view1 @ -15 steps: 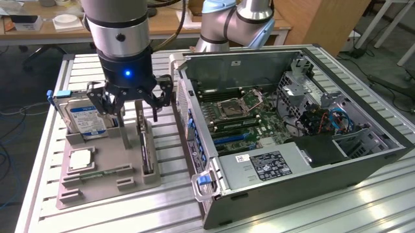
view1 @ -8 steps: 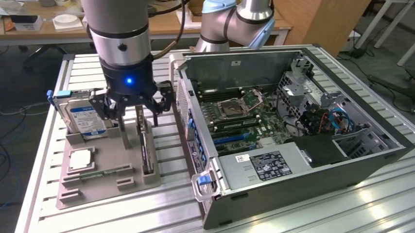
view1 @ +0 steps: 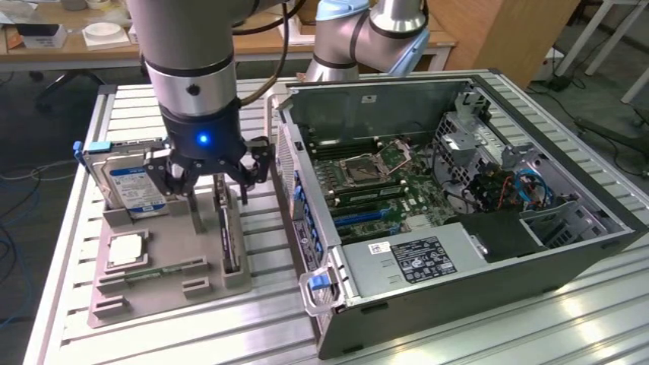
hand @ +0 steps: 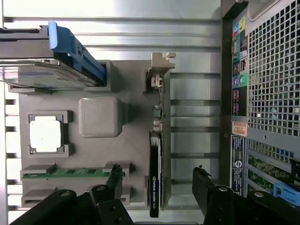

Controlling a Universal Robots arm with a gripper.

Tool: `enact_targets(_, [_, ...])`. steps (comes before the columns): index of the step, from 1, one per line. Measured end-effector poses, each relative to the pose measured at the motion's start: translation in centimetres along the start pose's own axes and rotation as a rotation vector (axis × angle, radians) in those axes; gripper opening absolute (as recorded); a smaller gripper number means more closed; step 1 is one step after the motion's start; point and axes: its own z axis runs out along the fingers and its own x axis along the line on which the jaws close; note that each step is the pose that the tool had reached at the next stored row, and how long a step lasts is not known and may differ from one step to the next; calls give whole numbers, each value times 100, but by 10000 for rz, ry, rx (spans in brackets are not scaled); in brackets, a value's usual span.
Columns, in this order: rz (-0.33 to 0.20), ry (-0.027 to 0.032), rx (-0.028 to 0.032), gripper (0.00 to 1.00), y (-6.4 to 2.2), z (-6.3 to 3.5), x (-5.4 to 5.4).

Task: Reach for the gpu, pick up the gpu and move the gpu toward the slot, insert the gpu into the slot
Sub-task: 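Pick up the gpu and move the gpu toward the slot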

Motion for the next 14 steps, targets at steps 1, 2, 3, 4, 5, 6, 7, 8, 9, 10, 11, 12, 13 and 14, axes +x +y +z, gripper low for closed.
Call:
enact_targets(1, [11,-1,0,71,0,12,0])
enact_targets(2, [13,-1,-1,71,-1,21,0])
enact_targets(3, [14,0,0,71,-1,28,0])
enact_targets(4, [15,-1,0,71,-2,35,1])
enact_targets(5, [15,-1,0,71,-2,42,1])
enact_targets(6, [15,0,1,71,-2,50,1])
enact_targets(7, [15,-1,0,71,-3,63,1])
enact_targets(8, [15,-1,0,71,-3,75,1])
enact_targets(9, [15,-1,-1,71,-4,90,1])
enact_targets(10, [15,-2,-1,71,-5,105,1])
enact_targets(11, [16,0,0,71,-6,119,1])
enact_targets(12, [16,0,1,71,-7,135,1])
enact_targets(13, [15,-1,0,71,-9,154,1])
enact_targets(14, [15,1,1,71,-10,172,1])
